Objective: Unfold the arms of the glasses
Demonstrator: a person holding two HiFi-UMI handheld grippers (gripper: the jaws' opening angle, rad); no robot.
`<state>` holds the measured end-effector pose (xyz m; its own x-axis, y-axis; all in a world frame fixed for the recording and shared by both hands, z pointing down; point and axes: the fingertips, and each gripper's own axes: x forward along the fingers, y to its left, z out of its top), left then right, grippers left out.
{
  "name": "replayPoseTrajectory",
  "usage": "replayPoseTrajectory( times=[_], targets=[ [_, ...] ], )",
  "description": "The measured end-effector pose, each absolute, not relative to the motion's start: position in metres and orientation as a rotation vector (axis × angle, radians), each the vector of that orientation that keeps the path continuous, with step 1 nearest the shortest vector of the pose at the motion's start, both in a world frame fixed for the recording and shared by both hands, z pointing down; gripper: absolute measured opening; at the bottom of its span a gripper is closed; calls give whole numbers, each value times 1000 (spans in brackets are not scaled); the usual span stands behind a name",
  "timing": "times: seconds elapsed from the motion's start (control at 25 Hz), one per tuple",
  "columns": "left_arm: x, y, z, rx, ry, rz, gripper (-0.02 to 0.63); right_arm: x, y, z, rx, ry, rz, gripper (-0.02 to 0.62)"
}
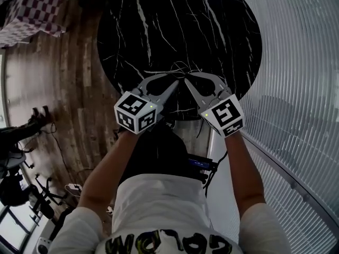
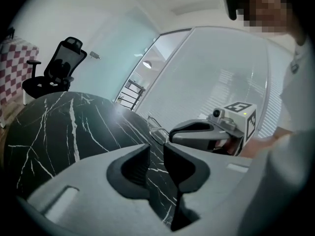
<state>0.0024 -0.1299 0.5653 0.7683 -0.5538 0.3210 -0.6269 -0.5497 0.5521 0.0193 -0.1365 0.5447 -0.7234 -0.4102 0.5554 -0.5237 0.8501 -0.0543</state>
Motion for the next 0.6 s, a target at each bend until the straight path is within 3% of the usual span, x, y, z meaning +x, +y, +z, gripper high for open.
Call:
replayPoseTrajectory(
  times=[0.6],
  targets=[
    [5, -113, 479, 2308, -832, -43, 91, 13, -108, 470, 744, -2571, 325, 14]
  ],
)
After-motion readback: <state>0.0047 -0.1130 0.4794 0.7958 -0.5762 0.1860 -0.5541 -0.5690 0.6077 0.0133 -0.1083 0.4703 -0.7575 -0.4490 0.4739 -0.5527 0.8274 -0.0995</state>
